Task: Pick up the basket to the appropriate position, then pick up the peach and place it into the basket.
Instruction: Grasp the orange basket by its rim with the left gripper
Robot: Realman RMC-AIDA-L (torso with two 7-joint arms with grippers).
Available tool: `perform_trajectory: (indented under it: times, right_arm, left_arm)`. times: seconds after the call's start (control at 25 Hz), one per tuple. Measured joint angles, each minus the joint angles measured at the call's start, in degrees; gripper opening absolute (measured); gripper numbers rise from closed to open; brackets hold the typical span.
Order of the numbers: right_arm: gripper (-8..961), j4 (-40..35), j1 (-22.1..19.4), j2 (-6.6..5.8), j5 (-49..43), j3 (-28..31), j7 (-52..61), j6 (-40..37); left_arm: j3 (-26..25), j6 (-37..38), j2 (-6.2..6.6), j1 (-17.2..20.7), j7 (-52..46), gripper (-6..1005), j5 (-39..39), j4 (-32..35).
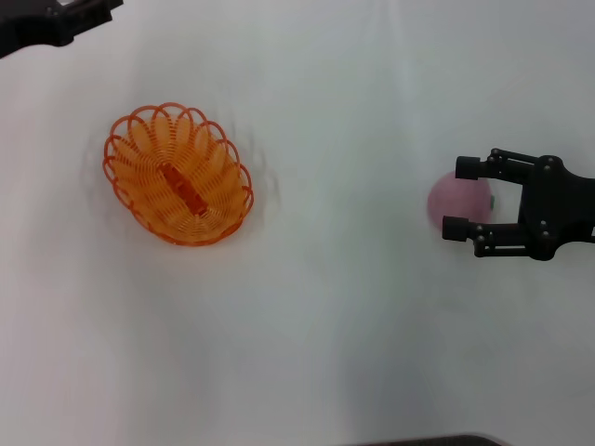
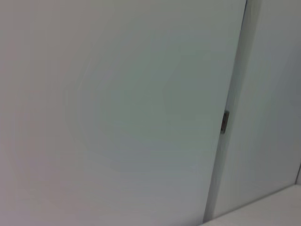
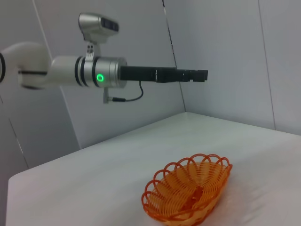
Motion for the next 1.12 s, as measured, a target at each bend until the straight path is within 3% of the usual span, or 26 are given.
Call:
perform_trajectory:
  times: [0.36,0.6,0.84,1.12]
  right_arm:
    - [915,0.1,-0.1,-0.02,0.0,0.0,0.0,0.2]
    - [914,0.1,0.0,-0.01,0.0,0.0,0.0,0.3]
    - [914,0.4,0.4,0.03,-0.1,-0.4,-0.1,0.5]
    - [914,1.9,1.1,-0.16,-0.3,-0.5,-0.6,1.3]
  left_arm:
    - [5.8,0.5,-0.02,-1.2,-16.5,747,13.9,12.3]
    - [11.5,2.3,0.45,-4.5,-29.2,747,27.5,17.6]
    - [15.0,8.0,2.12,-10.8,-39.4,747,42.0,16.7]
    - [15.9,13.4,3.92,-17.5,-43.1,748,48.8,12.6]
